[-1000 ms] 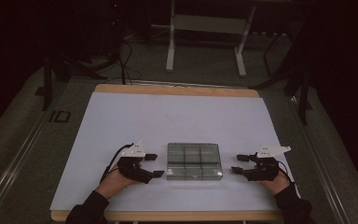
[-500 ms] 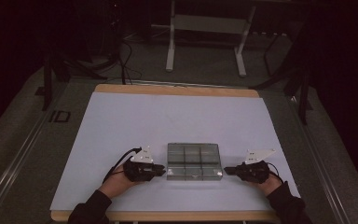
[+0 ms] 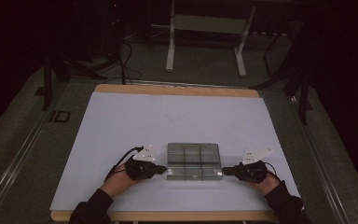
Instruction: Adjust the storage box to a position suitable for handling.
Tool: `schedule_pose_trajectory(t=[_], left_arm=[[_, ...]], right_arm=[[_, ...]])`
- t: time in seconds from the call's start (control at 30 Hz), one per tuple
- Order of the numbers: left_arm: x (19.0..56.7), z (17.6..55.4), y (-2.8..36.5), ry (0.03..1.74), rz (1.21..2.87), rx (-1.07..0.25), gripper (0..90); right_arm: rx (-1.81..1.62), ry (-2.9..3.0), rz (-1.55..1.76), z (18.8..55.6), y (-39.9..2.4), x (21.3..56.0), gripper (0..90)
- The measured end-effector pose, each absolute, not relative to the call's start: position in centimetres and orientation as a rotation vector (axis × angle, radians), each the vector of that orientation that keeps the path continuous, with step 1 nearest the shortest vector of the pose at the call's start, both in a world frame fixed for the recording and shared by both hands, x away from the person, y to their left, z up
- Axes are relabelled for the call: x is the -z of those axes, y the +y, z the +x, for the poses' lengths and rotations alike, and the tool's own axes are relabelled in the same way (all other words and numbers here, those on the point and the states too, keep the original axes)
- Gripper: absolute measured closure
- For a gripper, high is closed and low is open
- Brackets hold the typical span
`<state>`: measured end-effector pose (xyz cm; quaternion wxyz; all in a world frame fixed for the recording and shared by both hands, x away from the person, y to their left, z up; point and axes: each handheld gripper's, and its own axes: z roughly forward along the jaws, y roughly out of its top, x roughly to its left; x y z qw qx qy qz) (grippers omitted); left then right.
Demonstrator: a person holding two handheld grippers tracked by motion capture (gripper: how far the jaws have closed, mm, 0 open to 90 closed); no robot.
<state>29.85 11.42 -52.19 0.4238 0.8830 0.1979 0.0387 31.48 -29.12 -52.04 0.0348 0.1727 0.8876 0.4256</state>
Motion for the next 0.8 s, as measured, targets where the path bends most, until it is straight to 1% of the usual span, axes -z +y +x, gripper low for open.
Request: schedule_pose_trajectory(t=[0.23, 0.43, 0.47, 0.53, 0.57, 0.63, 0.67, 0.7, 0.73, 0.77, 0.8], left_arm=[[51.7, 29.6, 11.3, 0.479, 2.193, -0.081, 90.0], [51.3, 29.9, 11.1, 0.489, 2.202, -0.115, 89.9], [51.3, 30.0, 11.1, 0.498, 2.196, -0.120, 87.2], [51.2, 30.2, 11.2, 0.527, 2.175, -0.128, 76.8], [51.1, 30.3, 11.2, 0.536, 2.168, -0.133, 71.4], [51.0, 30.5, 11.1, 0.550, 2.158, -0.143, 63.4], [50.9, 30.6, 11.2, 0.551, 2.152, -0.149, 62.0], [50.8, 30.6, 11.2, 0.556, 2.149, -0.154, 59.7], [50.6, 30.7, 11.2, 0.554, 2.142, -0.151, 59.1], [50.5, 30.8, 11.2, 0.557, 2.136, -0.164, 58.9], [50.4, 30.8, 11.2, 0.559, 2.135, -0.175, 56.7]], right_arm=[[-1.361, 2.734, 0.541, 31.3, -29.2, 51.6, 90.0], [-1.343, 2.722, 0.525, 31.4, -28.8, 51.1, 90.0], [-1.343, 2.718, 0.539, 31.5, -28.9, 51.2, 88.9], [-1.357, 2.694, 0.559, 31.6, -28.9, 51.1, 80.0], [-1.364, 2.678, 0.570, 31.6, -29.0, 51.0, 73.2], [-1.374, 2.645, 0.588, 31.7, -29.1, 50.8, 66.7], [-1.377, 2.639, 0.592, 31.7, -29.1, 50.8, 64.0], [-1.379, 2.624, 0.597, 31.7, -29.1, 50.6, 62.6], [-1.382, 2.614, 0.598, 31.8, -29.2, 50.5, 62.4], [-1.386, 2.611, 0.598, 31.8, -29.2, 50.3, 60.0], [-1.384, 2.598, 0.597, 31.9, -29.2, 50.2, 59.1]])
